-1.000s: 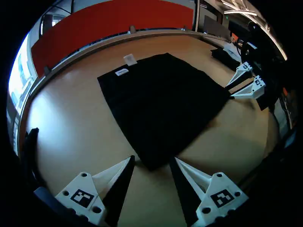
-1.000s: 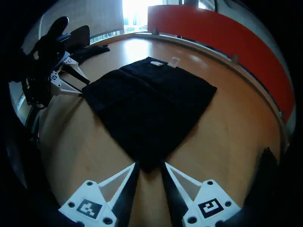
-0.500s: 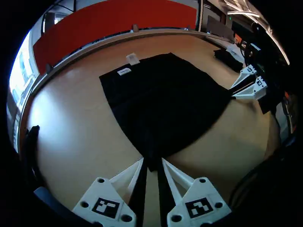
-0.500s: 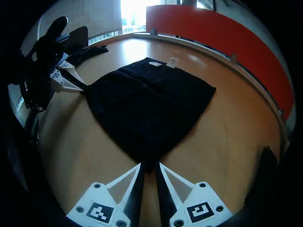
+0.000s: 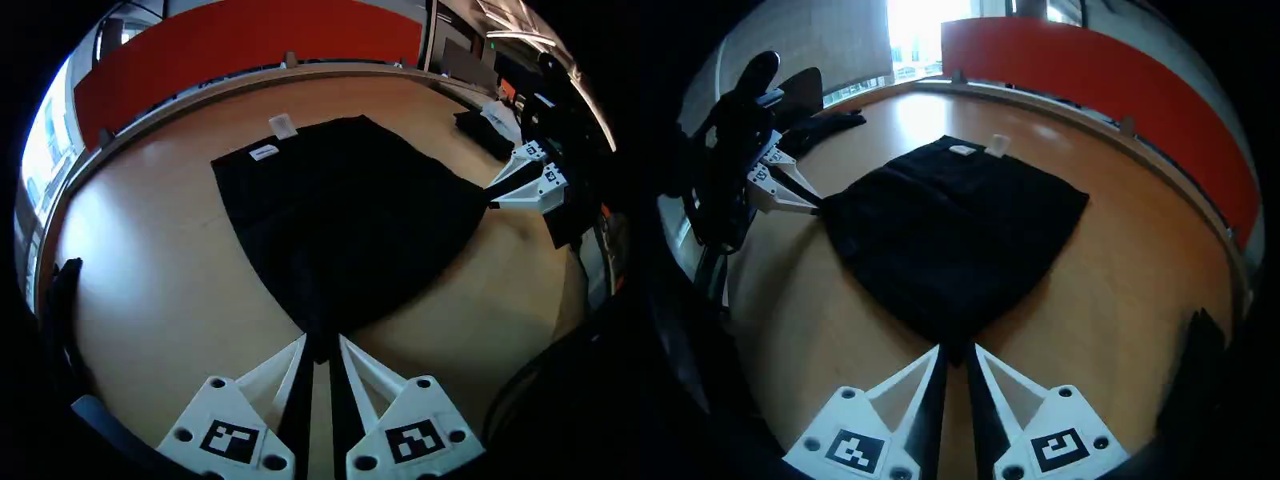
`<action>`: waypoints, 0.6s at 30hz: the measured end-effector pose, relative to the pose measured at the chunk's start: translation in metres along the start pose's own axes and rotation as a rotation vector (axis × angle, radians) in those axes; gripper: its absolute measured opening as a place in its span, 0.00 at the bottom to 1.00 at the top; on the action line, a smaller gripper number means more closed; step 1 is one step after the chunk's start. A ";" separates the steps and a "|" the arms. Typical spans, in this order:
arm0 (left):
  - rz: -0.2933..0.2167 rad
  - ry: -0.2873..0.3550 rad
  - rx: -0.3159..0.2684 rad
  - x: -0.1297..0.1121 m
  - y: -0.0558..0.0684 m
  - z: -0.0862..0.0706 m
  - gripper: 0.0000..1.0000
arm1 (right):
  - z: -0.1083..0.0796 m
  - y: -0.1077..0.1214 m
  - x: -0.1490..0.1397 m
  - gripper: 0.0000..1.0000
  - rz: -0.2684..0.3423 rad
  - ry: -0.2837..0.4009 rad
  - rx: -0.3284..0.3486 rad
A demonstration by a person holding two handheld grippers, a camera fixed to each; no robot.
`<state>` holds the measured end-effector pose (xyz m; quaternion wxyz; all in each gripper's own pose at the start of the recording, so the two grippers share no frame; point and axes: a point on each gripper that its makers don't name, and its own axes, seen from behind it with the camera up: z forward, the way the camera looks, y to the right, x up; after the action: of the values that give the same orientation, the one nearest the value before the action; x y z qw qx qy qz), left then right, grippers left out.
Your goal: Fold towel
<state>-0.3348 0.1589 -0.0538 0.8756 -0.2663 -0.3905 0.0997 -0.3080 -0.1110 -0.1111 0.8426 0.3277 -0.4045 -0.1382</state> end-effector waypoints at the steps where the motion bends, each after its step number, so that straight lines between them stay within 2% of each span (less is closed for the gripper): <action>1: -0.001 0.002 0.000 0.001 0.000 -0.001 0.13 | -0.001 0.000 0.002 0.17 0.000 0.004 -0.001; 18: -0.057 0.045 0.003 0.035 0.002 -0.044 0.12 | -0.041 -0.004 0.042 0.17 -0.023 0.087 -0.009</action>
<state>-0.2788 0.1571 -0.0570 0.8869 -0.2562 -0.3781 0.0694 -0.2496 -0.1169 -0.1071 0.8590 0.3343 -0.3633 -0.1353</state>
